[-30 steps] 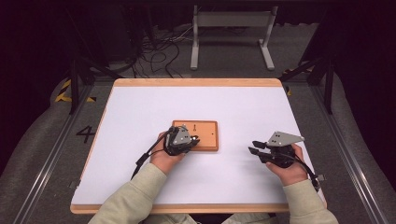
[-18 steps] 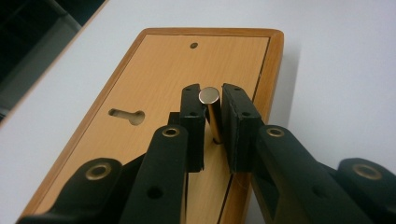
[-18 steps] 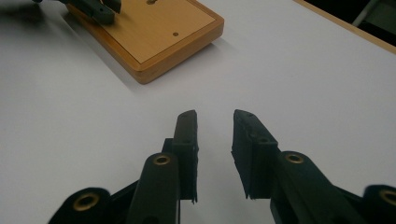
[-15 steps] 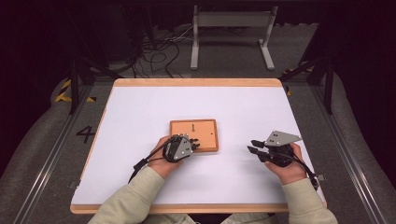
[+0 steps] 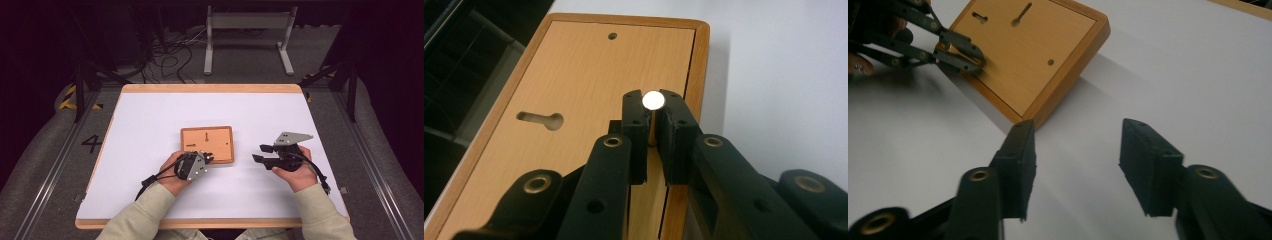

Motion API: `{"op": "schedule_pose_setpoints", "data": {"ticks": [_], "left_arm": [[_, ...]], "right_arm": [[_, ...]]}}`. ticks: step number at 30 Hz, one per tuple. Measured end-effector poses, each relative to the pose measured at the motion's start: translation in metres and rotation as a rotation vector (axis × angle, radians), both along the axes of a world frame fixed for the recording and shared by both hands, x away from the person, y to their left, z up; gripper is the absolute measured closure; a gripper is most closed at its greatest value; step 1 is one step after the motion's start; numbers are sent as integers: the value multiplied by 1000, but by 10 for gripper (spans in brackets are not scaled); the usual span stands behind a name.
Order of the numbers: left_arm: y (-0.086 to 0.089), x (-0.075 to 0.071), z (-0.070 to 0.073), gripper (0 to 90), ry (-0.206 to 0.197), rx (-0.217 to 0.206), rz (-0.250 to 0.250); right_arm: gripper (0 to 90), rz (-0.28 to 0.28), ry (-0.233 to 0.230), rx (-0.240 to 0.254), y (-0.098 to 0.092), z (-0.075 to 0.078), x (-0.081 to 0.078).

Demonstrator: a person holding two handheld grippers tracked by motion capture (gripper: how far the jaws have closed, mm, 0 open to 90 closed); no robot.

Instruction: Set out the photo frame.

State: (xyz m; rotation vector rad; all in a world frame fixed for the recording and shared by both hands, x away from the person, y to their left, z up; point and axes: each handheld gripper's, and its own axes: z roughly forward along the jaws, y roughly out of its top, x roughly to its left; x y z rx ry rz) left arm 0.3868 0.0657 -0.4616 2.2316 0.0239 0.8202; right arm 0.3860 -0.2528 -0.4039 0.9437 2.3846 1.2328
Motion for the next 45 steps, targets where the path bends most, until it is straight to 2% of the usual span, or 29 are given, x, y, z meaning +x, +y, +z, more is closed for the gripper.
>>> {"op": "schedule_pose_setpoints", "data": {"ticks": [1, 2, 10, 16, 21, 25, 28, 32, 33, 35, 37, 40, 45], "left_arm": [[0, -1, 0, 837, 1, -2, 1], [0, -1, 0, 837, 1, -2, 1], [0, -4, -1, 840, -3, -2, 7], [1, -4, -2, 840, 10, -18, 10], [0, -4, -2, 840, 10, -18, 11], [0, -5, -2, 840, 11, -17, 11], [0, -4, -2, 840, 11, -17, 12], [1, -4, -2, 840, 17, -19, 14], [1, -3, -2, 840, 19, -26, 12], [1, -3, -2, 840, 20, -28, 11], [1, -3, -2, 840, 19, -28, 8], [2, -3, -2, 840, 20, -29, 7], [2, -3, -2, 838, 22, -27, 4]], "right_arm": [[402, -2, 23, 14, 6, 1, 8], [402, -2, 23, 14, 6, 1, 8], [332, -3, 100, 45, 29, 3, 42], [309, -2, 147, 84, 46, 2, 63], [300, -6, 184, 86, 60, -5, 77], [300, -12, 206, 98, 66, -12, 83], [300, -12, 248, 93, 73, -20, 92], [284, 0, 264, 85, 79, -24, 96], [279, 5, 270, 106, 83, -26, 97], [277, 6, 276, 116, 84, -28, 98], [269, 17, 302, 140, 88, -32, 99], [265, 20, 300, 138, 90, -32, 99], [317, 30, 319, 160, 85, -32, 100]]}}
